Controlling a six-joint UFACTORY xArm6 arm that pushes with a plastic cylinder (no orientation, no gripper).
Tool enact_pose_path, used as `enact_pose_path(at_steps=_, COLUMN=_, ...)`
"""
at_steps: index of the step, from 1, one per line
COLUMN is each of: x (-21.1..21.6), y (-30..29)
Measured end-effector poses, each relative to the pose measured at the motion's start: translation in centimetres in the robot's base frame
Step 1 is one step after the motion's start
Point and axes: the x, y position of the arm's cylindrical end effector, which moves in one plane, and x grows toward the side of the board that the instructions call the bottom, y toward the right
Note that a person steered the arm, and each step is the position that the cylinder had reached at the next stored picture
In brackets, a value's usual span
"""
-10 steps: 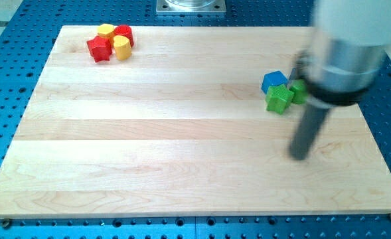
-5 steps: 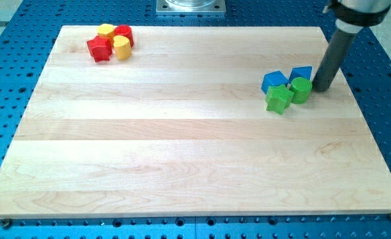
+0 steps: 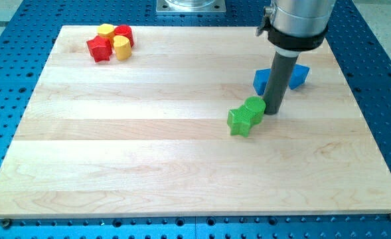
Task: Separate green blocks from blue blocks
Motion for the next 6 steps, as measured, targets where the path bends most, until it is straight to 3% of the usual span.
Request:
enact_pose_path(at_steps=1, x=-0.4, y=4.0)
enact_pose_path(at_steps=3, x=-8.0, y=11.9)
enact_pose_path(at_steps=6, x=-8.6, y=3.7)
